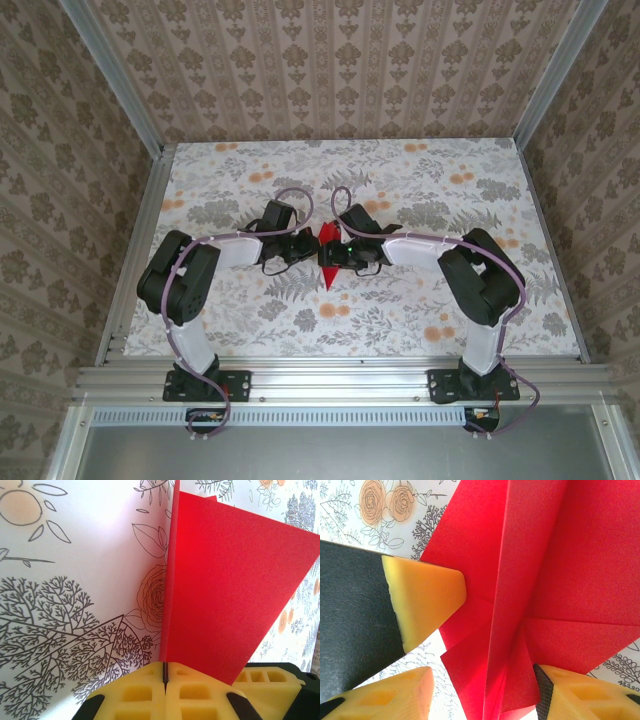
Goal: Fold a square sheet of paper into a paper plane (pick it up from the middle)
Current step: Move a paper plane to the center of the table.
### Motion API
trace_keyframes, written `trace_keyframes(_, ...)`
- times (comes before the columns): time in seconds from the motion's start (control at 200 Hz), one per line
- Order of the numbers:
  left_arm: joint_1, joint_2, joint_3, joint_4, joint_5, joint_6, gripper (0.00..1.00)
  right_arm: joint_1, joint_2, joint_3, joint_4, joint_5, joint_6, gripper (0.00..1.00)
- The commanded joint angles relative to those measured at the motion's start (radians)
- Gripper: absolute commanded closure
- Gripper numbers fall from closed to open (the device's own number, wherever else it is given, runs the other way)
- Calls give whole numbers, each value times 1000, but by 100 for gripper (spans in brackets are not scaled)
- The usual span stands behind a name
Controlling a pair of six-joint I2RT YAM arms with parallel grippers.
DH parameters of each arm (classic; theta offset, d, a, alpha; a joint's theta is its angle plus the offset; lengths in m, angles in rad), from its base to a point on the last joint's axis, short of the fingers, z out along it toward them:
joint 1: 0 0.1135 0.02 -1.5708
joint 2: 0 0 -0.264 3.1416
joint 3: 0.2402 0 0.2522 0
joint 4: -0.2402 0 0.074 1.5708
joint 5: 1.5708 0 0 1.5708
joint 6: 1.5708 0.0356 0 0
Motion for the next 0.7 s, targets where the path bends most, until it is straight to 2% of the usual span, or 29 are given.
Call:
trace_keyframes(0.0, 8, 18, 9, -6, 18, 1, 100, 6, 17, 6, 3, -10, 2, 44)
trace_keyframes(0.15, 8, 16, 8, -7, 21, -1, 100, 10, 23, 22, -29, 35, 7, 45)
trace_keyframes(0.31, 8, 6, 6, -6, 22, -1, 100, 14, 23, 39, -76, 92, 16, 51)
trace_keyframes(0.57, 9, 1, -1, -7, 22, -1, 100, 15, 12, 38, -70, 110, 64, 59)
trace_keyframes(0.695, 9, 3, -4, -3, 24, -2, 100, 18, 1, 24, -44, 112, 130, 59)
